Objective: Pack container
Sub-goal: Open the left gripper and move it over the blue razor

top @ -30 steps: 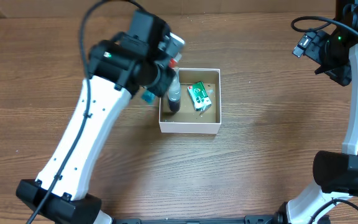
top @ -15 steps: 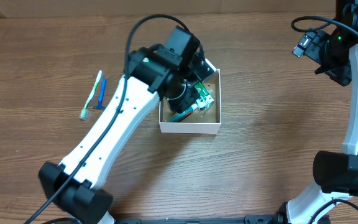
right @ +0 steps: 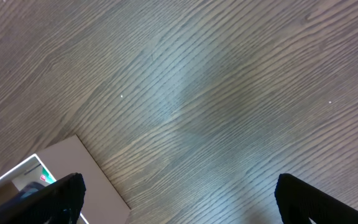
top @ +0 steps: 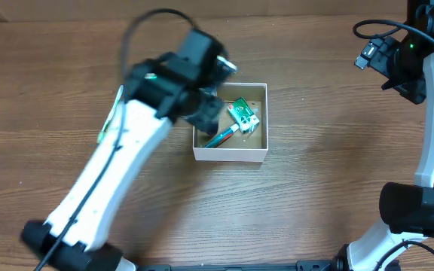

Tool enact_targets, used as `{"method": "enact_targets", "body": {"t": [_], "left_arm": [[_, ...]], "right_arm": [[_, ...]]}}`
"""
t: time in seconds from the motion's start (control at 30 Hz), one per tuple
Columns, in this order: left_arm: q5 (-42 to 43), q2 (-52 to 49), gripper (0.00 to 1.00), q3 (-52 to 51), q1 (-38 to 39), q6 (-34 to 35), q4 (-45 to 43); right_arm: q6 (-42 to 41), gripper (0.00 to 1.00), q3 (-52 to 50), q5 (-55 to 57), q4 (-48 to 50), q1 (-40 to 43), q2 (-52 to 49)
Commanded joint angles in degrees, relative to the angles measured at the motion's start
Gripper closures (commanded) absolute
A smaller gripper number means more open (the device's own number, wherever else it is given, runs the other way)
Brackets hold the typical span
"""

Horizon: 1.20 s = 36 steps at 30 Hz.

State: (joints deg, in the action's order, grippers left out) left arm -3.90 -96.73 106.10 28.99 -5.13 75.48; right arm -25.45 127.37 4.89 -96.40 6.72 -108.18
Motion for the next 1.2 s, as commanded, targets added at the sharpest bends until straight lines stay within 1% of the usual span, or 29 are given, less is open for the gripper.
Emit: {"method": "enact_targets", "body": {"t": [0.0,0.07,0.1,0.23,0.4,0.5,0.7,1.0,1.1,1.17], "left_arm": [[-5.9,4.1,0.27,0.4,-8.6,11.0,1.3],[-5.6,3.8,0.19,-0.2,-12.8,12.3,1.0],[-5.6,3.5,0.17,-0.9,-14.9,12.5,0.6],[-4.9,1.6,0.14,-4.9,-21.4,13.0,-2.8],[-1.8,-2.2,0.13,-12.5,-27.2,13.1,-11.0],[-1.0,-4.7,0.13,-14.4,-29.1,13.1,-13.2],[3.8,-11.6,0.13,-15.2,-31.8,11.8,-16.0],[3.7,-19.8,0.13,-15.2,-32.0,10.2,-19.0],[3.5,-21.0,0.14,-15.2,-32.0,10.0,-20.3],[3.5,-21.7,0.17,-15.2,-32.0,10.0,-21.3]], "right_arm": [[-0.1,0.0,0.2,0.2,0.3,0.1,0.0],[-0.1,0.0,0.2,0.2,0.3,0.1,0.0],[-0.1,0.0,0.2,0.2,0.3,0.1,0.0],[-0.1,0.0,0.2,0.2,0.3,0.1,0.0],[-0.1,0.0,0.2,0.2,0.3,0.1,0.0],[-0.1,0.0,0.2,0.2,0.3,0.1,0.0],[-0.1,0.0,0.2,0.2,0.3,0.1,0.0],[-0.1,0.0,0.2,0.2,0.3,0.1,0.0],[-0.1,0.0,0.2,0.2,0.3,0.1,0.0],[-0.1,0.0,0.2,0.2,0.3,0.1,0.0]]}}
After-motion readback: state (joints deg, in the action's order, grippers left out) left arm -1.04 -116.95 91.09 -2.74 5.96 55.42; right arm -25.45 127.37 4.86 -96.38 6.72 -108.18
